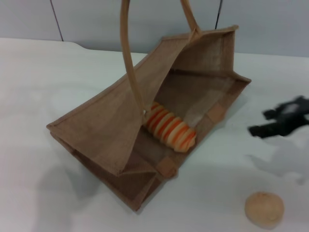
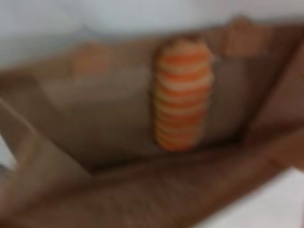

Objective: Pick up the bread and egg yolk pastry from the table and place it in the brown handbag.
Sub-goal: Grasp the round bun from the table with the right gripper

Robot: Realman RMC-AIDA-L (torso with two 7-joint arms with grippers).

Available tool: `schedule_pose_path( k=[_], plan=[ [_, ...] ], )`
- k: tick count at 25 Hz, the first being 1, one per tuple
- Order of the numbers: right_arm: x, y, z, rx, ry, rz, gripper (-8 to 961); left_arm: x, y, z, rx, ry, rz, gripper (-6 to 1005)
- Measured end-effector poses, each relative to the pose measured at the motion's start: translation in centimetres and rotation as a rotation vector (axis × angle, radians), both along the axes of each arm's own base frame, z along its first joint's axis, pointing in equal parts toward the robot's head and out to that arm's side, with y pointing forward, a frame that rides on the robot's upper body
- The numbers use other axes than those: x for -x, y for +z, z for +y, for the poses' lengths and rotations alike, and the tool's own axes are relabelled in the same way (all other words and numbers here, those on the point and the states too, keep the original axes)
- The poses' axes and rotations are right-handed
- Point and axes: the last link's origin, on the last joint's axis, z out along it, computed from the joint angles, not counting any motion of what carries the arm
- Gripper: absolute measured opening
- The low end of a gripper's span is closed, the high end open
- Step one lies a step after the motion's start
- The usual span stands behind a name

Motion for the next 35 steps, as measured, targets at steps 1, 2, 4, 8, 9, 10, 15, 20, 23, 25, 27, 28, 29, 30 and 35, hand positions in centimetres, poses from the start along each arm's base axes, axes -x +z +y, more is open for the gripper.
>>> schedule_pose_path(
  k=[1, 2, 4, 8, 9, 10, 15, 20, 23, 25, 27, 28, 29, 30, 35],
  plan=[
    [-0.4, 0.4, -0.4, 0.000, -0.016, -0.021, 702, 0.1, 0.0, 0.0, -0.002, 0.002, -0.001, 108],
    [-0.8, 0.7, -0.7, 0.006, -0.031, -0.043, 702, 0.2, 0.1, 0.0, -0.005, 0.005, -0.001, 108],
    [-1.1, 1.1, -1.3, 0.026, -0.052, -0.077, 702, 0.4, 0.2, 0.0, -0.011, 0.008, -0.001, 107],
    [-1.1, 1.4, -2.8, 0.121, -0.091, -0.132, 701, 0.7, 0.3, 0.2, -0.021, 0.018, 0.008, 107],
    [-0.9, 1.5, -3.2, 0.145, -0.096, -0.136, 701, 0.8, 0.4, 0.2, -0.024, 0.021, 0.013, 107],
    [-0.7, 1.5, -3.5, 0.169, -0.097, -0.140, 701, 0.8, 0.4, 0.2, -0.026, 0.023, 0.015, 107],
    [0.1, 1.1, -4.3, 0.258, -0.098, -0.146, 700, 1.3, 0.4, 0.2, -0.029, 0.036, 0.022, 107],
    [0.3, 0.2, -4.8, 0.321, -0.105, -0.152, 700, 1.4, 0.3, 0.2, -0.027, 0.039, 0.024, 108],
    [0.0, -0.7, -4.9, 0.362, -0.123, -0.159, 699, 1.5, 0.3, 0.2, -0.026, 0.041, 0.024, 108],
    [-0.2, -1.1, -4.9, 0.382, -0.136, -0.160, 699, 1.6, 0.3, 0.2, -0.026, 0.042, 0.024, 108],
    [-0.3, -1.4, -4.8, 0.398, -0.148, -0.158, 699, 1.6, 0.3, 0.2, -0.026, 0.043, 0.024, 108],
    [-0.3, -1.5, -4.8, 0.404, -0.152, -0.157, 699, 1.6, 0.3, 0.2, -0.026, 0.044, 0.024, 108],
    [-0.4, -1.7, -4.8, 0.410, -0.155, -0.156, 698, 1.6, 0.3, 0.2, -0.025, 0.044, 0.024, 107],
    [-0.4, -1.7, -4.9, 0.415, -0.159, -0.154, 698, 1.6, 0.3, 0.2, -0.024, 0.045, 0.024, 107],
    [-0.5, -2.1, -4.8, 0.427, -0.167, -0.149, 698, 1.8, 0.2, 0.3, -0.019, 0.053, 0.024, 107]
  ],
)
